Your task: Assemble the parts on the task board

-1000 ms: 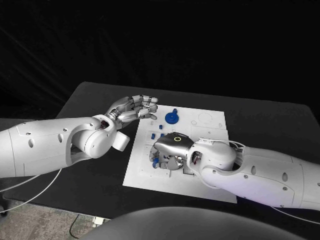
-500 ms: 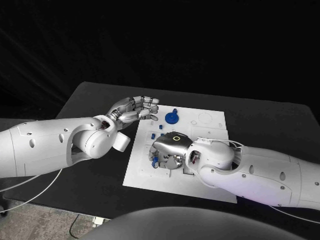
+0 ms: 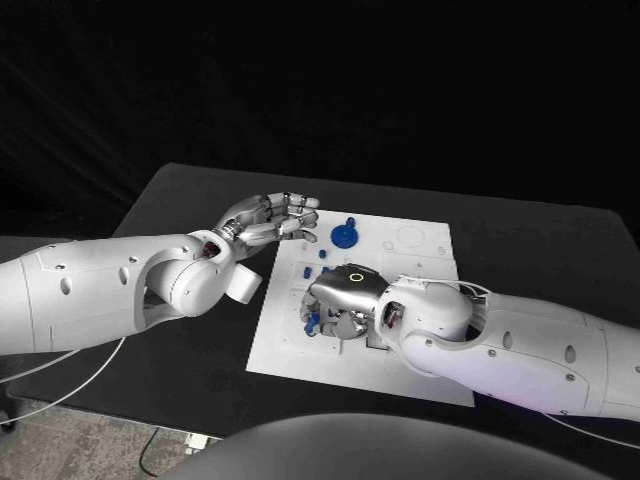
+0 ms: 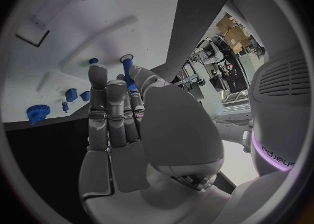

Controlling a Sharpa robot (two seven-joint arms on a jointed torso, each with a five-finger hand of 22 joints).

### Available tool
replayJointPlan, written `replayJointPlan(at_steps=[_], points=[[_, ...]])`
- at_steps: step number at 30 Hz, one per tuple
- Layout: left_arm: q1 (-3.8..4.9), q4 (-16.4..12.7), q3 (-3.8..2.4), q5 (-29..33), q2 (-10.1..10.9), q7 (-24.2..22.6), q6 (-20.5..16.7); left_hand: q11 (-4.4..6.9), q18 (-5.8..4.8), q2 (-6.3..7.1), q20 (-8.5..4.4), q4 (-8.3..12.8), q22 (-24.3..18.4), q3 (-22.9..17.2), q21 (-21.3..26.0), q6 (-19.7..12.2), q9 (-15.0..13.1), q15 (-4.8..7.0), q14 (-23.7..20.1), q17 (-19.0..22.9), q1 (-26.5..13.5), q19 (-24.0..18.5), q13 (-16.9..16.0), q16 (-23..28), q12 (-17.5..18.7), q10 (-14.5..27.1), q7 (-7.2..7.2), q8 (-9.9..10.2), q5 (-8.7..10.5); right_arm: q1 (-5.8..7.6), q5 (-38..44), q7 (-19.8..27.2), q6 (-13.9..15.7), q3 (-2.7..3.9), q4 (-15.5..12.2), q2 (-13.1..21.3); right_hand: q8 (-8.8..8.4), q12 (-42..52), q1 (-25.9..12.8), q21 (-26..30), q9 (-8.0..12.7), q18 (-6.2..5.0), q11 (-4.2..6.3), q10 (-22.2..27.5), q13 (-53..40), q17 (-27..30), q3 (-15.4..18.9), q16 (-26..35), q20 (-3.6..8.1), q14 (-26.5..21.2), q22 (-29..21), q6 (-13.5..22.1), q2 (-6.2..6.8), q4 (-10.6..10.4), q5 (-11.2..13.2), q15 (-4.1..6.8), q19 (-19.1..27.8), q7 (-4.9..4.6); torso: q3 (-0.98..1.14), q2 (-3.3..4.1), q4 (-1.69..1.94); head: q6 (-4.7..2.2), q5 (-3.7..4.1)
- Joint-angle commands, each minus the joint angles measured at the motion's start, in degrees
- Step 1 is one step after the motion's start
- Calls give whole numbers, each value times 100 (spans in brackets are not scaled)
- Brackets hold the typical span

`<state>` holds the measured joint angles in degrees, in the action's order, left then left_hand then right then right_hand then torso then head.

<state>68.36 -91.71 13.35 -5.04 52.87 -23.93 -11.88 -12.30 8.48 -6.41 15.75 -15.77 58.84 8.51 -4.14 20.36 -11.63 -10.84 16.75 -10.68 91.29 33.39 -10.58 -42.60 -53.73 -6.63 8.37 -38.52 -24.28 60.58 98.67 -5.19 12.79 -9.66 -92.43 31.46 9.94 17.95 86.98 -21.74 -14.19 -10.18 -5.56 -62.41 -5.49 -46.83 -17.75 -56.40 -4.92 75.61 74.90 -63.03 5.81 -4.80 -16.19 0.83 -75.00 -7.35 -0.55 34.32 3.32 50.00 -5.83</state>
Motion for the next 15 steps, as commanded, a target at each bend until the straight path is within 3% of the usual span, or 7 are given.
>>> replayJointPlan(at_steps=[1, 15], points=[[-2, -8, -3, -9, -5, -30, 106, -17, 63, -61, 43, 43, -7, -8, 10, -34, 10, -52, 3, 9, -11, 18, 7, -21, -33, 32, 222, -22, -23, -14, 88, -54, -97, -10, -10, 18, -14, 11, 51, 40, -5, 64, 194, -242, -10, 5, 11, 11, 2, -54, 252, 12, 1, 36, -40, -4, 27, 9, -2, 1, 0, 0, 0], [-3, -5, -3, -9, -12, 25, 128, -25, 60, -85, 44, 49, -5, -18, 8, -36, 17, -59, 13, 11, 4, 23, 14, -33, -42, 31, 216, -31, -30, -13, 107, -25, -89, -10, -53, 44, -13, 15, 57, 66, -13, 60, 197, -255, -18, 29, 6, 36, 4, -73, 248, 0, 2, 54, -45, -3, 46, 9, 0, 3, -3, 0, -16]])
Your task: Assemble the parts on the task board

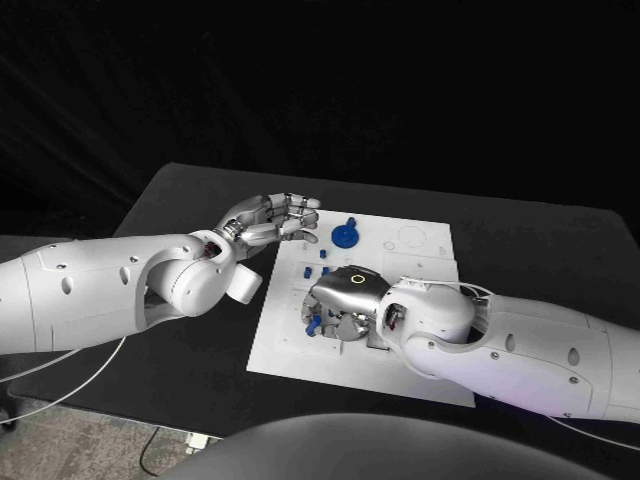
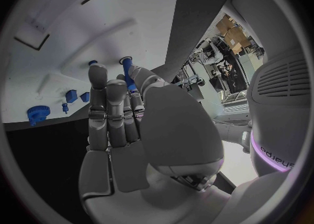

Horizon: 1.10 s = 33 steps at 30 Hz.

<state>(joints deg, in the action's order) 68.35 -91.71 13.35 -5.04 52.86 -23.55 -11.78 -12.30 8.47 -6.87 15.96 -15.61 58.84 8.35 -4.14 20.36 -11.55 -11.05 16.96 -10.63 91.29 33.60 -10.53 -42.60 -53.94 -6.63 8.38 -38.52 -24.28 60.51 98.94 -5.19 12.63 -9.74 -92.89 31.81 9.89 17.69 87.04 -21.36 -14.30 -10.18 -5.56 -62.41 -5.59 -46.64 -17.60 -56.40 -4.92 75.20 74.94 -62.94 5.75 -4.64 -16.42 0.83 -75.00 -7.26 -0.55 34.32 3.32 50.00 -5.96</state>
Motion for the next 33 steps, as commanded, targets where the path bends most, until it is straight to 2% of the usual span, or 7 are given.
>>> replayJointPlan(at_steps=[1, 8, 11, 25, 33], points=[[-2, -5, -3, -9, -11, -9, 121, -25, 61, -39, 23, 33, -6, -2, 8, -36, 9, -38, -8, 6, 4, 2, 10, -33, -20, 31, 215, -32, -30, -6, 80, -25, -73, -2, -12, 10, -7, 40, 51, 28, -2, 60, 197, -255, -7, 10, -9, 36, 4, -31, 243, -9, 8, 38, -22, -3, 46, 1, 1, 3, -2, 0, -3], [-2, 0, -3, -9, -23, 13, 135, -30, 59, -46, 23, 38, -5, -5, 7, -37, 13, -43, -3, 7, 12, 4, 13, -38, -24, 30, 213, -35, -31, -4, 91, -42, -67, -2, -24, 26, -9, 42, 51, 31, -4, 59, 197, -259, -10, 13, -9, 40, 4, -35, 243, -9, 11, 43, -22, -2, 51, 0, 0, 2, -2, 0, 1], [-3, 0, -3, -9, -27, 23, 138, -30, 59, -46, 23, 38, -5, -5, 7, -37, 13, -43, -3, 7, 12, 4, 13, -38, -24, 30, 213, -35, -31, 2, 136, -68, -78, -2, -38, 51, -10, 41, 50, 36, -4, 59, 197, -259, -11, 17, -9, 43, 4, -37, 242, -9, 11, 43, -22, -2, 53, 0, 0, 2, 1, 0, -21], [-4, 9, -3, -9, -43, 53, 151, -35, 57, -53, 24, 46, -4, -9, 6, -40, 17, -49, 4, 8, 25, 7, 17, -45, -28, 29, 211, -39, -36, 14, 189, -110, -127, -2, -46, 39, -17, 37, 40, 60, -5, 56, 192, -254, -13, 35, -8, 61, 4, -50, 237, -2, 12, 44, -22, -4, 66, -4, 1, 3, 2, 0, 3], [-6, 23, -3, -9, -58, 64, 169, -40, 55, -57, 25, 52, -3, -12, 5, -43, 21, -53, 8, 9, 35, 10, 20, -50, -31, 30, 210, -42, -41, 15, 185, -88, -176, -2, -34, -13, -114, -10, -16, 122, 5, 51, 180, -194, -27, 81, -23, 114, -6, -93, 221, 127, 14, 51, -2, -19, 129, -8, 0, 2, 1, 0, 15]])
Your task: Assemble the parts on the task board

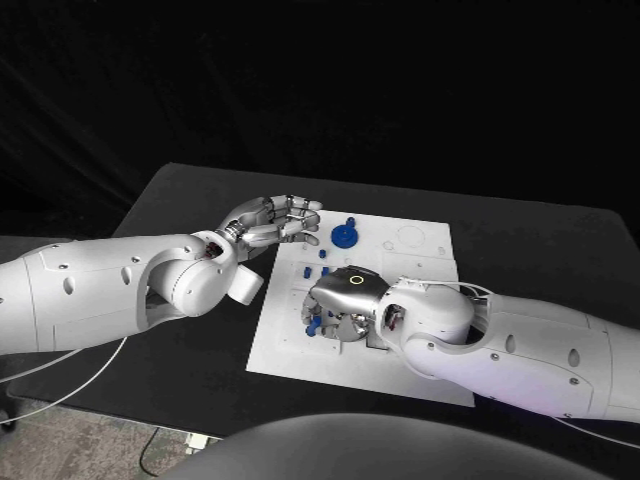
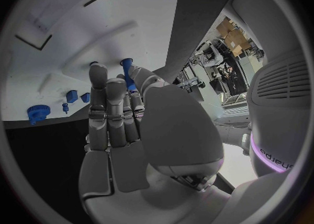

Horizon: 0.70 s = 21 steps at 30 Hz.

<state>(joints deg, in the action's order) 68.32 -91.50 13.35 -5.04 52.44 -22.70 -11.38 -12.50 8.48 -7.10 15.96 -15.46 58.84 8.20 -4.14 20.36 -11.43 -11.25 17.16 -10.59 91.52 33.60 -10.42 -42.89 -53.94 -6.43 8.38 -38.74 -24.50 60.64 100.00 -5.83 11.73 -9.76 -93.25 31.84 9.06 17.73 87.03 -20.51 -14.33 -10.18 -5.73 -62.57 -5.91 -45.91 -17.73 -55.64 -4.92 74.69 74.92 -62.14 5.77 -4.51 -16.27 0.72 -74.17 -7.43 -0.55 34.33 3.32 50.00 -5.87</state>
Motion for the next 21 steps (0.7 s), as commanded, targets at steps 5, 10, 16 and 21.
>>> replayJointPlan(at_steps=[5, 10, 16, 21], points=[[-4, 6, -3, -9, -27, -20, 141, -23, 53, -37, 25, 40, -3, 2, 4, -44, 11, -35, -10, 5, 17, 11, 11, -24, -34, 10, 210, -21, -22, 2, 77, -36, -140, 0, 11, -50, -49, -22, -23, 50, 11, 49, 196, -165, 3, 25, -13, 54, -7, -53, 220, 70, 15, 40, -13, -9, 58, 10, 0, -3, 1, 0, 12], [-5, 5, -3, -9, -29, -19, 146, -28, 51, -41, 26, 46, -2, -1, 4, -47, 14, -39, -5, 6, 25, 13, 14, -28, -36, 11, 209, -23, -27, 2, 75, -57, -174, 0, -5, -69, -135, -79, -73, 123, 27, 41, 181, -73, 2, 63, -22, 96, -17, -90, 203, 198, 30, 34, 48, -21, 108, 12, 0, 1, 1, 0, 13], [-6, 8, -3, -9, -31, -18, 145, -28, 51, -41, 26, 46, -2, -1, 4, -47, 14, -39, -5, 6, 25, 13, 14, -28, -36, 11, 209, -23, -27, 1, 51, -57, -243, 0, -12, -84, -289, -235, -178, 361, 62, 19, 94, 269, 29, 177, -31, 213, -51, -205, 154, 455, 88, 6, 128, -66, 238, 54, -1, 0, 0, 0, 18], [-7, 9, -3, -9, -33, -15, 143, -28, 51, -41, 26, 46, -2, -1, 4, -47, 14, -39, -5, 6, 25, 13, 14, -29, -36, 11, 209, -23, -27, 1, -15, -33, -289, 0, -13, -72, -550, -426, -311, 478, 177, 5, -48, 912, 59, 351, 11, 386, -86, -395, 127, 1029, 193, -31, 318, -103, 362, 207, -1, 1, 2, 0, 18]])
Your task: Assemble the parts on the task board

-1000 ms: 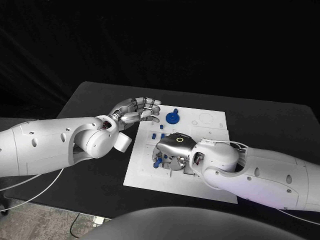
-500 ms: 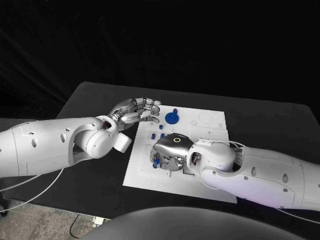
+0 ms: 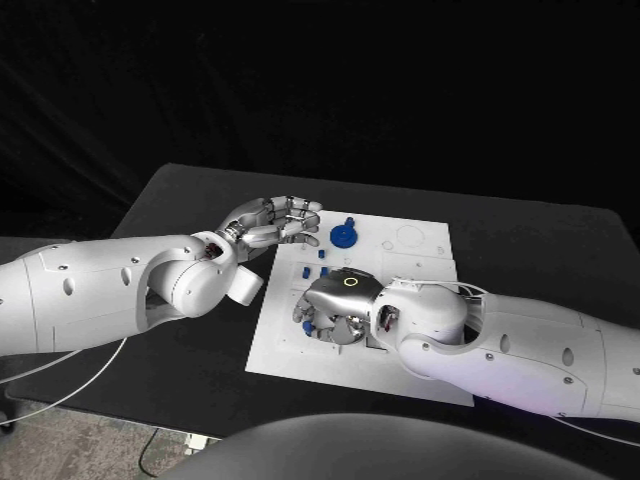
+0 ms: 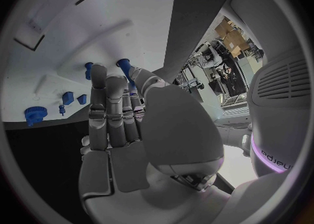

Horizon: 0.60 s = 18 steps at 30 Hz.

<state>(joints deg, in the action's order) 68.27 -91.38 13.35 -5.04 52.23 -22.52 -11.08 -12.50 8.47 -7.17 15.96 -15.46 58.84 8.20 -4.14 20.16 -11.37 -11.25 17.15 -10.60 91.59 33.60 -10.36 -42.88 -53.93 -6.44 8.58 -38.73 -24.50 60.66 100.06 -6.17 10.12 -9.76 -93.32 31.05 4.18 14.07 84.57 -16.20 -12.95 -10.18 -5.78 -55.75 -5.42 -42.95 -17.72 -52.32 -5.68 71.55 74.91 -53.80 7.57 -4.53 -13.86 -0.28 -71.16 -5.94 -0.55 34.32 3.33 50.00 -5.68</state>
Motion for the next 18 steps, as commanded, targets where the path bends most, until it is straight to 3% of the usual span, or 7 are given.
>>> replayJointPlan(at_steps=[1, 6, 11, 14, 18], points=[[-2, -2, -3, -9, -13, -33, 112, -31, 50, -34, 26, 50, -2, 0, 3, -29, 11, -42, -1, 7, 23, 14, 11, -32, -38, 11, 188, -25, -27, -1, -36, 7, -123, 0, -5, 12, -53, -66, -81, 65, 62, 3, -57, 364, -1, 74, 34, 73, -21, -116, 124, 300, 20, -30, 126, -11, 86, 78, -1, 2, 0, 0, -1], [-2, -3, -3, -9, -11, -36, 103, -31, 50, -34, 26, 50, -2, 0, 3, -30, 11, -42, -1, 7, 23, 14, 11, -33, -38, 11, 188, -25, -28, 1, -123, -5, -2, 0, -57, 88, -43, -105, -166, 196, 184, 12, -124, 1231, -23, 290, 347, 267, -99, -389, 95, 820, 84, -122, 445, -60, 204, 203, 2, 1, 1, 0, -15], [-2, -13, -3, -9, -2, -60, 81, -33, 49, -33, 26, 52, -1, 1, 3, -31, 13, -43, 0, 8, 25, 16, 12, -34, -40, 12, 188, -26, -26, 102, -256, -25, 192, 16, -241, 307, -8, 109, 40, 349, 214, -4, -128, 1821, -83, 378, 737, 331, -147, -595, 66, 902, 205, -570, 575, -96, 279, 214, 0, 3, 1, 0, 3], [-3, -8, -3, -9, 2, -84, 58, -32, 47, -32, 26, 42, -1, 12, 2, -34, 18, -42, -1, 11, 12, 18, 17, -37, -43, 15, 194, -31, -15, 275, -472, -19, 347, 32, -437, 570, 20, 426, 244, 423, 220, -15, -124, 2008, -169, 368, 853, 276, -157, -624, 67, 883, 247, -993, 618, -112, 255, 174, -2, -3, -5, 0, 28], [-3, 2, -3, -9, 11, -115, 37, -30, 46, -32, 25, 31, 0, 22, 1, -37, 22, -41, -3, 13, -3, 21, 21, -39, -46, 18, 197, -35, -9, 612, -960, 11, 579, 43, -742, 1045, 67, 708, 217, 454, 208, -17, -127, 1996, -245, 337, 910, 202, -160, -587, 76, 795, 245, -1199, 663, -109, 204, 97, 2, -9, -10, 0, 60]])
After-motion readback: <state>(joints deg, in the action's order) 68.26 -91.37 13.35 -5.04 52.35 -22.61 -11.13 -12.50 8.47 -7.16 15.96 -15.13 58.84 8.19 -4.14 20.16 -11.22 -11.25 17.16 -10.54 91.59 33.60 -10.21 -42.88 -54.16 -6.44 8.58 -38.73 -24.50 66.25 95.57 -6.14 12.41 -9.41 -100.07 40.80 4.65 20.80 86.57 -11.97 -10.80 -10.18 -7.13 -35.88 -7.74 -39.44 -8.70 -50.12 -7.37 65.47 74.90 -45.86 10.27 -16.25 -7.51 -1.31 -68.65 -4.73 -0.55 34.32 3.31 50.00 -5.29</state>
